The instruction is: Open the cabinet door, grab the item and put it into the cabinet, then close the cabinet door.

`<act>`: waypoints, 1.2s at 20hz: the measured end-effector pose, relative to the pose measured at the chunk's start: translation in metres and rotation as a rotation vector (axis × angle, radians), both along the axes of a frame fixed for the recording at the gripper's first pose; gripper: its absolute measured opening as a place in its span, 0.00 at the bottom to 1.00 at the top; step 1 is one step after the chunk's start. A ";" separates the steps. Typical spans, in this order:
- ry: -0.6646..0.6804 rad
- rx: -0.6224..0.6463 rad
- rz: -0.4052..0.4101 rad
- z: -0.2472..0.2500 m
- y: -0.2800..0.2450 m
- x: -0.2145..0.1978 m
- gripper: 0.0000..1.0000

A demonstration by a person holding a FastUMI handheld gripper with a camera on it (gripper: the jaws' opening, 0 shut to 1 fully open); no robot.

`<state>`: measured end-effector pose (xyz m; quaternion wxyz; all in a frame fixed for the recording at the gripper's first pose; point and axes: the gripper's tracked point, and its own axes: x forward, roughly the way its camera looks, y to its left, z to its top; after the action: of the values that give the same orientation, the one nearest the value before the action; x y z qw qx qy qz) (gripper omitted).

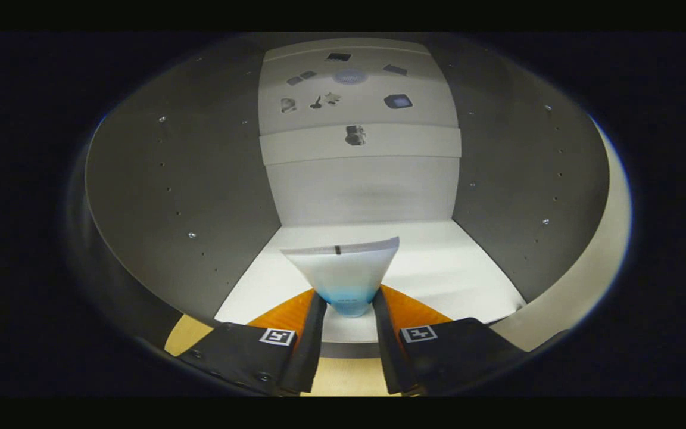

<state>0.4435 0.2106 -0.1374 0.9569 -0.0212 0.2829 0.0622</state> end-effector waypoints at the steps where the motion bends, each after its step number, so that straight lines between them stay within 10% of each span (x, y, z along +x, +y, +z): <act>1: 0.001 0.002 -0.003 -0.001 0.000 0.000 0.51; 12: -0.097 -0.011 0.031 0.020 0.007 0.001 0.67; 15: -0.153 -0.009 0.031 0.037 0.006 -0.011 0.88; 24: -0.366 0.029 0.091 0.133 -0.001 -0.144 0.92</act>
<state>0.2992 0.2096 -0.0039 0.9888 -0.0310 0.1017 0.1044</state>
